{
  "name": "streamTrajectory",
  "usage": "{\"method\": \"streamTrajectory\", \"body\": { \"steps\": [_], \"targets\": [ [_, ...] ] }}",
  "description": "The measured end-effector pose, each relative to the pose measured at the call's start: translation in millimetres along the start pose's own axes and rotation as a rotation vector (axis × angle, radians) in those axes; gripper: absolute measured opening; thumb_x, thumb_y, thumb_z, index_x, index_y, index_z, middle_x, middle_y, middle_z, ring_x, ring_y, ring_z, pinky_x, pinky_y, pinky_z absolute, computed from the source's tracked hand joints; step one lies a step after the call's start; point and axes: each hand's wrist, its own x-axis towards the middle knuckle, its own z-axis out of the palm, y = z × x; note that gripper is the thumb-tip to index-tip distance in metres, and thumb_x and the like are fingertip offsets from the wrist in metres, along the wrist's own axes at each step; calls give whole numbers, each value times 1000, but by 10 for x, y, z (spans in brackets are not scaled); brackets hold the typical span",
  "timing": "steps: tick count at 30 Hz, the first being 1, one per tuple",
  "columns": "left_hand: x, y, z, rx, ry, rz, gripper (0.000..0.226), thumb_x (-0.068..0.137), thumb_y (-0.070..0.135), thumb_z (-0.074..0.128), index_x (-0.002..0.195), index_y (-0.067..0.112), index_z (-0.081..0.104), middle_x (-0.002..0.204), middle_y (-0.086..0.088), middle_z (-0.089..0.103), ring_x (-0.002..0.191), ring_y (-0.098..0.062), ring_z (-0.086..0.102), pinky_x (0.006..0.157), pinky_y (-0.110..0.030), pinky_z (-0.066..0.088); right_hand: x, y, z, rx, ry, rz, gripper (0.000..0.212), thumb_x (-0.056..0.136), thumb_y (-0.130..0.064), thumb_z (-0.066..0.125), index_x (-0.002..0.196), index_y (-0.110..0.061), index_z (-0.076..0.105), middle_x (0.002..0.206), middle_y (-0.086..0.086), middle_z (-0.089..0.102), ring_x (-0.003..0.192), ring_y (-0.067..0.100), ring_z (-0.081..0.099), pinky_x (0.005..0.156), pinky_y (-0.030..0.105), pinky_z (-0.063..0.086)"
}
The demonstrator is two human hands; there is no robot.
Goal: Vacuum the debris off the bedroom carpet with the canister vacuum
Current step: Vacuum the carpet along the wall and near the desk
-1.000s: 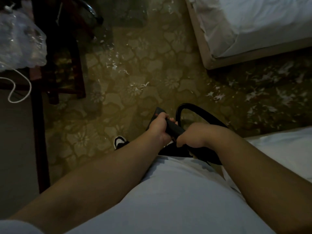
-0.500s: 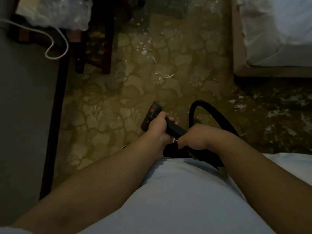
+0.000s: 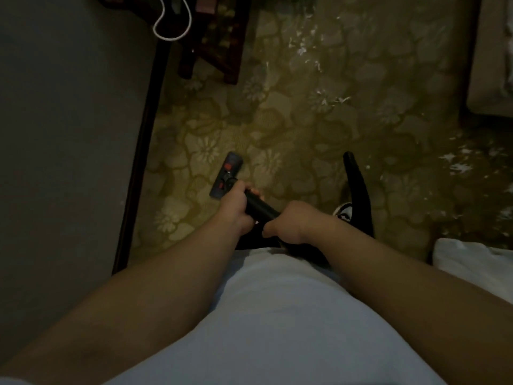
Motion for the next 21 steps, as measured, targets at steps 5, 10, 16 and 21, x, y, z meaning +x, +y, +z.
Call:
{"method": "streamTrajectory", "body": {
  "steps": [5, 10, 16, 21],
  "targets": [
    [-12, 111, 10, 73, -27, -11, 5, 96, 12, 57, 94, 8, 54, 61, -1, 50, 54, -15, 49, 54, -30, 47, -40, -74, 25, 28, 32, 6, 35, 87, -39, 81, 101, -14, 60, 93, 6, 65, 80, 20, 64, 63, 30, 50],
    [-77, -9, 306, 155, -27, -28, 15, 96, 11, 58, 82, 9, 52, 63, -3, 51, 59, -16, 49, 59, -33, 47, -145, 163, -120, 114, 49, 19, 33, 87, -39, 80, 102, -13, 66, 93, 6, 68, 79, 20, 65, 62, 29, 50],
    [-299, -500, 1100, 354, -72, -58, 16, 97, 11, 57, 81, 9, 53, 66, -4, 53, 62, -18, 51, 61, -34, 49, -405, 878, -576, 254, 105, 101, 39, 80, -41, 81, 102, -11, 70, 93, 11, 74, 81, 29, 73, 67, 34, 59],
    [-534, -1179, 2091, 519, -138, -73, 21, 102, 17, 53, 84, 8, 52, 72, -6, 53, 65, -19, 53, 66, -34, 50, -632, 1799, -1107, 451, 162, 170, 40, 78, -40, 81, 101, -9, 70, 85, 16, 78, 71, 34, 76, 68, 43, 63]
  ]
}}
